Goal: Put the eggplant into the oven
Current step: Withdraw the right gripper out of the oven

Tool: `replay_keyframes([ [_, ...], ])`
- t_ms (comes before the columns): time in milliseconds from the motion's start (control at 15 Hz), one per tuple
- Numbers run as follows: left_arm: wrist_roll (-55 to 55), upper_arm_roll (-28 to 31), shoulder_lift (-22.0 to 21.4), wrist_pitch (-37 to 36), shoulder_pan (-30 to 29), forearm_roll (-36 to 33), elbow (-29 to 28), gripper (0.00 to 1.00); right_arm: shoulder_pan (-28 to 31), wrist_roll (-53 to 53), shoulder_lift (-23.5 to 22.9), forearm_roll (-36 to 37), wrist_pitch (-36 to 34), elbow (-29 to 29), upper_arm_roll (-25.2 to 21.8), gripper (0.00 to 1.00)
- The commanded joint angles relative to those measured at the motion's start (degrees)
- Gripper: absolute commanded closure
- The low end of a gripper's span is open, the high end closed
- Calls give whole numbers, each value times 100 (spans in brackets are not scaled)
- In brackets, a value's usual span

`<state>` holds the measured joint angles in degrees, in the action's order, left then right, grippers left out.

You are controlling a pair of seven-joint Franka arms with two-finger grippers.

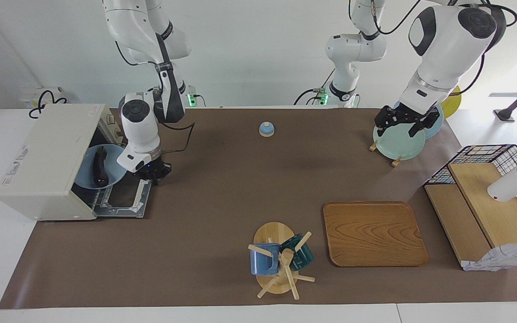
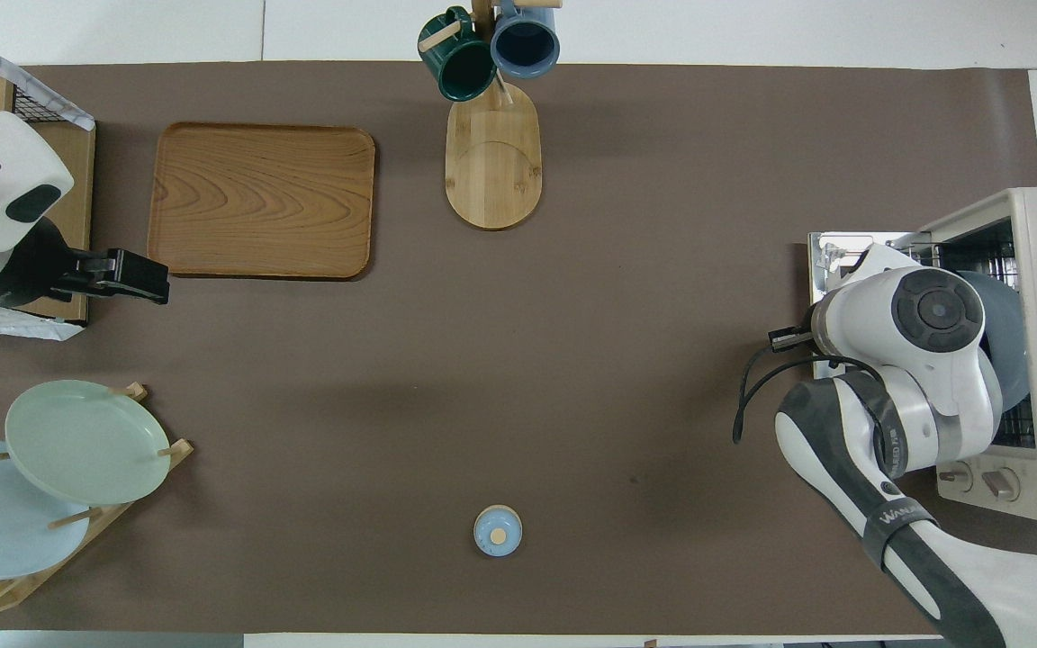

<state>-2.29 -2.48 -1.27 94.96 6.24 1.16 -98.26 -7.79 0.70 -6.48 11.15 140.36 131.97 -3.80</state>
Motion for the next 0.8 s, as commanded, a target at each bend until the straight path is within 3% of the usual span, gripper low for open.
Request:
replay_keyframes([
  [0, 10, -7, -40, -91, -44, 60, 44, 0, 102, -157, -37, -70, 106, 57, 19, 100],
  [267, 10, -7, -49, -91, -44, 60, 44, 0, 163, -342, -55, 578, -148, -118, 11, 100],
  [736, 18, -7, -40, -91, -44, 60, 44, 0, 163, -956, -64, 774, -1912, -1242, 19, 100],
])
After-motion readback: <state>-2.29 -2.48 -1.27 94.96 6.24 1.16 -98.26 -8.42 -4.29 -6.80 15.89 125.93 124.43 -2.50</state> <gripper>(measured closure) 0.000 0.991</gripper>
